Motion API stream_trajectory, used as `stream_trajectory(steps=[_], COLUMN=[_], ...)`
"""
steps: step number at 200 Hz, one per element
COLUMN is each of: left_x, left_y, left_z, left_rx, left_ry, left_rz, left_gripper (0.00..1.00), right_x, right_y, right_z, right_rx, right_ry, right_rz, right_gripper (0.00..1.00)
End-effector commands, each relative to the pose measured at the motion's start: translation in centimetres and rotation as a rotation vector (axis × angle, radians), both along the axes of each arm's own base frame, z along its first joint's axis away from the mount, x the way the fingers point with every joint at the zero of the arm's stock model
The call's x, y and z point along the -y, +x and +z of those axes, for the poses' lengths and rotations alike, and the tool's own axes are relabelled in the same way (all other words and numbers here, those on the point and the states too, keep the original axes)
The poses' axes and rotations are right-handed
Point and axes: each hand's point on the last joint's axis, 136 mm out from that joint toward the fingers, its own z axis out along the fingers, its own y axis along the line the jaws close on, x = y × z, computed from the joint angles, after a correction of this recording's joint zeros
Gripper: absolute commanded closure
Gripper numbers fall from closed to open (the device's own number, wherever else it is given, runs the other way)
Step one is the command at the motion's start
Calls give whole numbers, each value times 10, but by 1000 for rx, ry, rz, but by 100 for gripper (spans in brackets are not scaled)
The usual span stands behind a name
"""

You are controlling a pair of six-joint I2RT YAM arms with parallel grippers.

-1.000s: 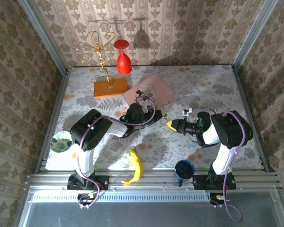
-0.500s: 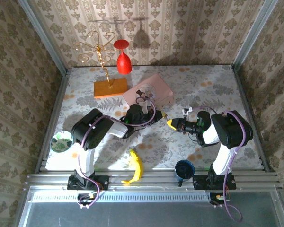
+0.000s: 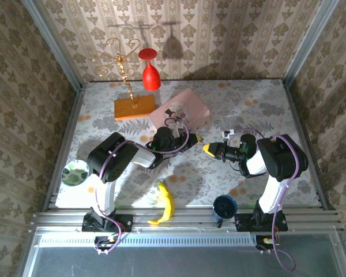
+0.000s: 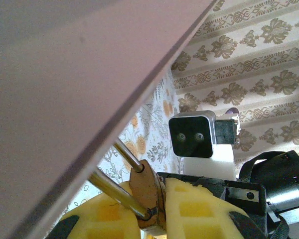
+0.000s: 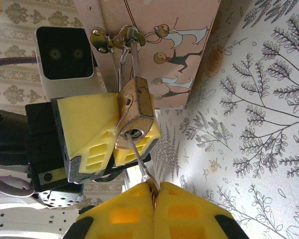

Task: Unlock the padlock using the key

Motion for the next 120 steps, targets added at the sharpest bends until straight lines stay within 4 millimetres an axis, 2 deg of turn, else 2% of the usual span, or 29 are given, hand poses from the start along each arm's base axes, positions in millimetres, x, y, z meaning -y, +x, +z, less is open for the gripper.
stream_trajectory(steps=[1,55,120], left_x=[8,8,9], left_y=[-11,-10,-12], left_z=[29,30,29], left_rx=[40,39,35], left_ry=[-107,-108,-107], left_rz=[-70,-67,-80], left_gripper=[100,100,100], right_x=[2,2,0], right_y=[8,6,17], right_z=[2,-4,7], right_rx=[25,14,-33], right_ry=[1,-3,43], right_rz=[-12,-11,-25], right_gripper=[100,100,100])
